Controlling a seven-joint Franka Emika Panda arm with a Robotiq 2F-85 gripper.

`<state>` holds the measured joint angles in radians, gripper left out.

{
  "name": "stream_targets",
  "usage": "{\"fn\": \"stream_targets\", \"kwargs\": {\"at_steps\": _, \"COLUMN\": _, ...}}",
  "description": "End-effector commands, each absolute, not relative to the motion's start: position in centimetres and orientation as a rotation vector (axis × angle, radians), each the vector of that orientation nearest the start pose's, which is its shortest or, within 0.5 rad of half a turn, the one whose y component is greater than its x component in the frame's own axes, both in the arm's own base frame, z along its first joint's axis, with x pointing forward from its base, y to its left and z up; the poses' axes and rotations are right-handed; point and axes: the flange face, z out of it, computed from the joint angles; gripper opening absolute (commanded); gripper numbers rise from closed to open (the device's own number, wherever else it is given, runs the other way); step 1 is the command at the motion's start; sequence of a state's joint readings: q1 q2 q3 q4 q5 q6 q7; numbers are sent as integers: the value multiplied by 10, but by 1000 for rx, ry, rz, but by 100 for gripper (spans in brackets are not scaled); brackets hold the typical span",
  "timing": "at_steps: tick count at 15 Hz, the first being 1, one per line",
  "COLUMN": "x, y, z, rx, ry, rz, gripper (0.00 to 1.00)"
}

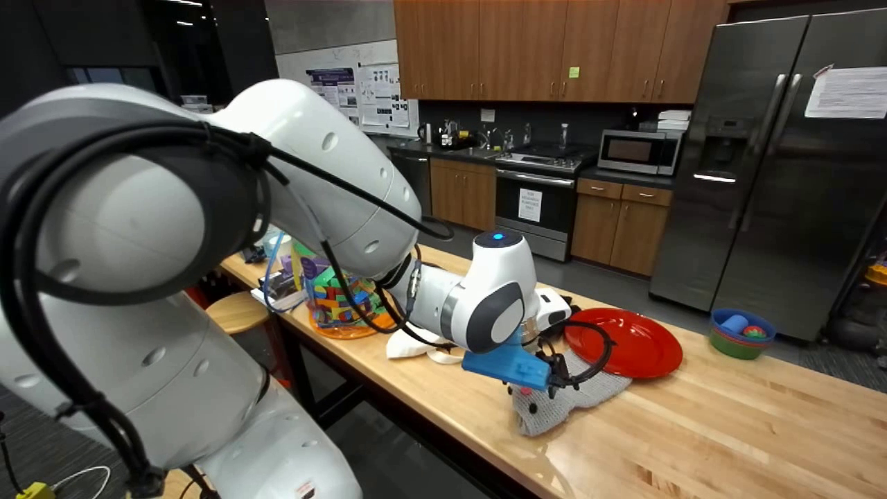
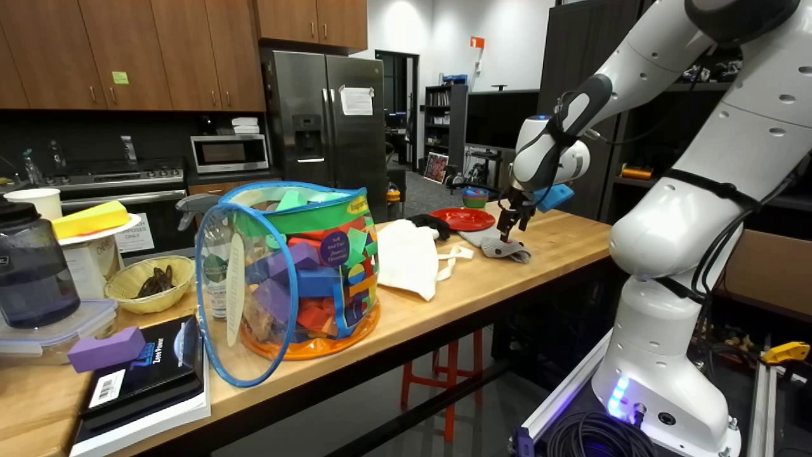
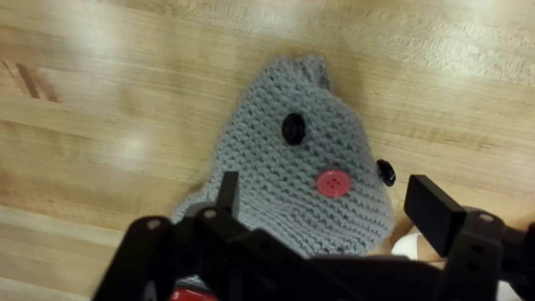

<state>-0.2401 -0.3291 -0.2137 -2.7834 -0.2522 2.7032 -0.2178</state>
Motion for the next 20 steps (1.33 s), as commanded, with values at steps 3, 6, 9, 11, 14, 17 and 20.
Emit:
{"fn": "stream_targets", "kwargs": {"at_steps": 3, "x": 364, "y": -160, "z": 297, "rx": -3271, "ry": 46, "rz": -296, "gripper": 100}}
{"fn": "stream_targets", "kwargs": {"at_steps": 6, "x": 366, "y": -162, "z": 282, "rx": -3275, "ry": 42, "rz": -286, "gripper": 100}}
{"fn": "stream_targets", "kwargs": {"at_steps": 9, "x": 367, "y": -164, "z": 270, "rx": -3281, "ry": 31, "rz": -279, "gripper": 96}}
{"fn": "stream_targets", "kwargs": {"at_steps": 11, "x": 368, "y": -166, "z": 264, "rx": -3287, "ry": 32, "rz": -291, "gripper": 71}}
{"fn": "stream_targets", "kwargs": {"at_steps": 14, "x": 369, "y": -165, "z": 260, "rx": -3285, "ry": -15, "rz": -297, "gripper": 59}}
{"fn": "stream_targets", "kwargs": {"at_steps": 17, "x": 369, "y": -162, "z": 261, "rx": -3276, "ry": -85, "rz": -308, "gripper": 47}}
{"fn": "stream_targets", "kwargs": {"at_steps": 20, "x": 371, "y": -160, "z": 262, "rx": -3270, "ry": -133, "rz": -336, "gripper": 27}}
